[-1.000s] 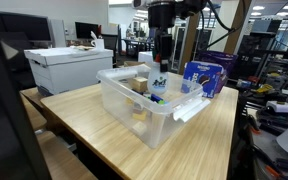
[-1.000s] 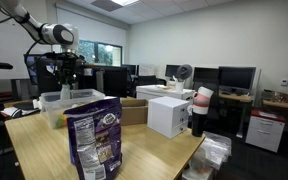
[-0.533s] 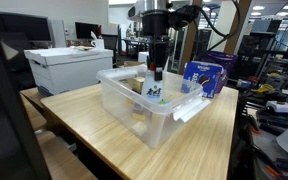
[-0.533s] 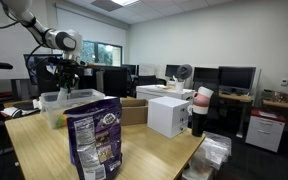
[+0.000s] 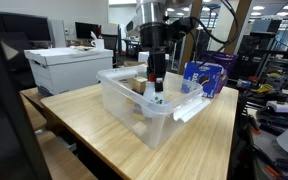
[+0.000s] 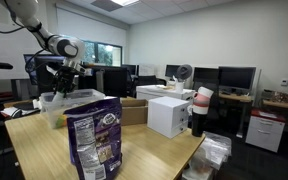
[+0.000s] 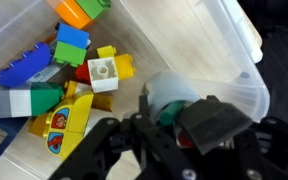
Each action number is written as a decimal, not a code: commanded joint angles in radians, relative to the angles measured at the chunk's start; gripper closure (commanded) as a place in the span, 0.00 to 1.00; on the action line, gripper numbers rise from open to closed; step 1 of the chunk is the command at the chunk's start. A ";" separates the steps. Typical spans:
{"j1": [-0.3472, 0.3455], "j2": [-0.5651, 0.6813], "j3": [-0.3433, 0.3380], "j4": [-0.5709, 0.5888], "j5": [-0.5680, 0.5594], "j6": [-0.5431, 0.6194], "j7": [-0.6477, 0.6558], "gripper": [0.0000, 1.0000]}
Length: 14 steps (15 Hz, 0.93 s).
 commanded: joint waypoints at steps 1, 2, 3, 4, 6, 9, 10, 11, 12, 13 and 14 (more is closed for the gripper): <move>-0.018 -0.022 0.020 -0.048 0.029 0.021 -0.044 0.66; -0.017 -0.026 0.022 -0.065 0.027 0.038 -0.048 0.66; -0.016 -0.026 0.023 -0.069 0.025 0.046 -0.048 0.66; -0.015 -0.028 0.023 -0.080 0.020 0.064 -0.043 0.66; -0.016 -0.027 0.026 -0.095 0.026 0.088 -0.044 0.66; -0.015 -0.026 0.031 -0.122 0.023 0.136 -0.041 0.66; -0.015 -0.025 0.032 -0.129 0.021 0.155 -0.041 0.66; -0.014 -0.025 0.033 -0.134 0.014 0.166 -0.041 0.66; -0.007 -0.024 0.034 -0.148 -0.023 0.192 -0.040 0.66; -0.001 -0.025 0.034 -0.151 -0.059 0.198 -0.036 0.66; 0.002 -0.022 0.035 -0.154 -0.088 0.200 -0.033 0.66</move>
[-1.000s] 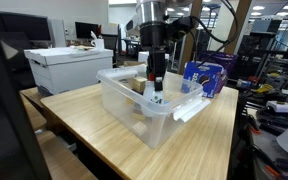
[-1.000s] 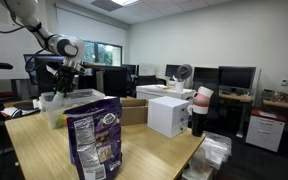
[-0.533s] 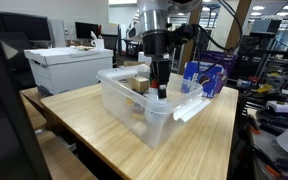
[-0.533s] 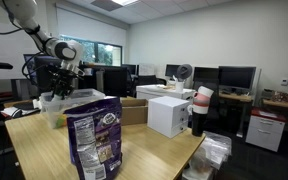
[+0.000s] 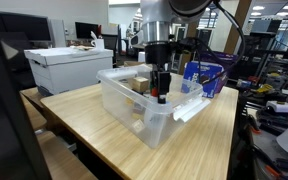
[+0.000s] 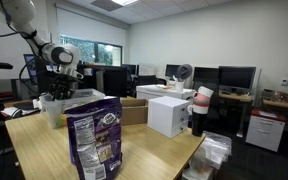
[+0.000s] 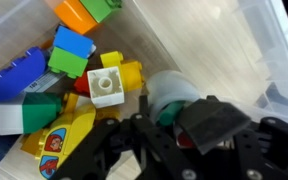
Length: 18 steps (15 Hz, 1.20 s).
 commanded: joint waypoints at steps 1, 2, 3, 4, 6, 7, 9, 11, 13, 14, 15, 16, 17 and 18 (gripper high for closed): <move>0.000 -0.020 0.010 -0.029 -0.067 0.024 -0.016 0.66; 0.001 -0.022 0.012 -0.034 -0.102 0.029 -0.012 0.66; 0.001 -0.023 0.012 -0.034 -0.127 0.031 -0.010 0.66; 0.005 -0.024 0.012 -0.035 -0.159 0.035 -0.004 0.66; 0.004 -0.034 0.017 -0.044 -0.200 0.040 -0.010 0.66; 0.002 -0.036 0.020 -0.043 -0.199 0.032 -0.016 0.66; 0.001 -0.041 0.025 -0.043 -0.199 0.024 -0.021 0.16; -0.001 -0.044 0.030 -0.041 -0.185 0.015 -0.025 0.04; -0.002 -0.046 0.032 -0.038 -0.178 0.007 -0.027 0.01; -0.002 -0.049 0.031 -0.034 -0.179 0.002 -0.022 0.00; -0.004 -0.051 0.031 -0.027 -0.173 -0.012 -0.021 0.00; -0.006 -0.054 0.030 -0.022 -0.168 -0.022 -0.023 0.00; -0.010 -0.061 0.028 -0.012 -0.159 -0.038 -0.023 0.00; -0.012 -0.069 0.026 -0.007 -0.156 -0.045 -0.022 0.00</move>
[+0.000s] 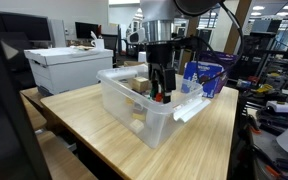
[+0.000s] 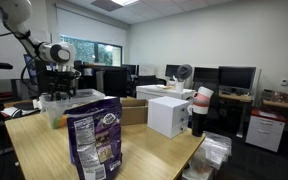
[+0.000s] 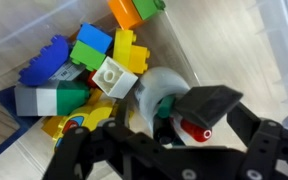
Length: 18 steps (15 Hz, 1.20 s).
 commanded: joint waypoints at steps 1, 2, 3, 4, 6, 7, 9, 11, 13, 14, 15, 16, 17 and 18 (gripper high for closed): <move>-0.014 -0.058 -0.005 0.006 0.016 -0.044 -0.008 0.00; -0.016 -0.069 -0.011 0.017 0.011 -0.045 -0.003 0.00; -0.019 -0.090 -0.022 0.041 0.009 -0.050 0.013 0.00; -0.019 -0.095 -0.026 0.047 0.009 -0.048 0.021 0.00; -0.024 -0.122 -0.043 0.070 0.012 -0.037 0.049 0.00; -0.026 -0.137 -0.054 0.071 0.012 -0.015 0.077 0.00; -0.047 -0.180 -0.095 0.098 -0.013 0.015 0.162 0.00; -0.061 -0.198 -0.115 0.105 -0.025 0.024 0.212 0.00; -0.080 -0.224 -0.143 0.090 -0.039 0.052 0.278 0.00; -0.088 -0.233 -0.152 0.086 -0.046 0.062 0.304 0.00; -0.099 -0.246 -0.164 0.077 -0.056 0.077 0.343 0.00; -0.110 -0.260 -0.174 0.059 -0.078 0.098 0.393 0.00; -0.123 -0.273 -0.185 0.045 -0.103 0.107 0.456 0.00; -0.130 -0.279 -0.190 0.040 -0.116 0.108 0.496 0.00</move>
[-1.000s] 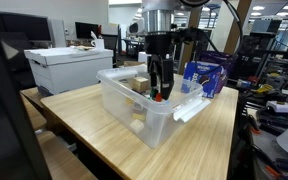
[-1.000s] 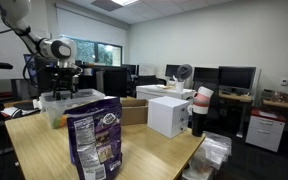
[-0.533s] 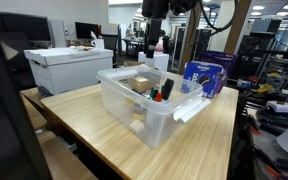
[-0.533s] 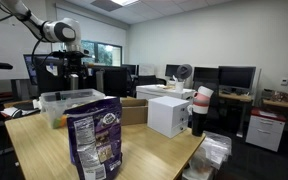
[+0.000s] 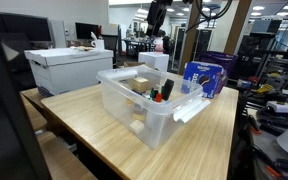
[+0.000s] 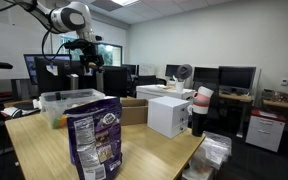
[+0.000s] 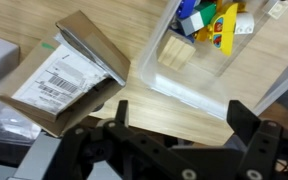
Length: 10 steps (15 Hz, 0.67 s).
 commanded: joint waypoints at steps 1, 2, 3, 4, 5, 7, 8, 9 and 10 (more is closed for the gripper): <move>-0.030 -0.061 -0.011 -0.075 -0.072 0.045 0.160 0.00; -0.035 -0.066 -0.015 -0.076 -0.082 0.036 0.174 0.00; -0.039 -0.076 -0.018 -0.089 -0.089 0.035 0.181 0.00; -0.049 -0.085 -0.022 -0.100 -0.110 0.027 0.198 0.00; -0.053 -0.090 -0.023 -0.107 -0.129 0.020 0.208 0.00; -0.070 -0.121 -0.038 -0.143 -0.155 -0.004 0.195 0.00; -0.071 -0.129 -0.044 -0.153 -0.146 -0.009 0.170 0.00; -0.077 -0.143 -0.051 -0.168 -0.144 -0.013 0.144 0.00; -0.082 -0.162 -0.064 -0.190 -0.129 -0.021 0.095 0.00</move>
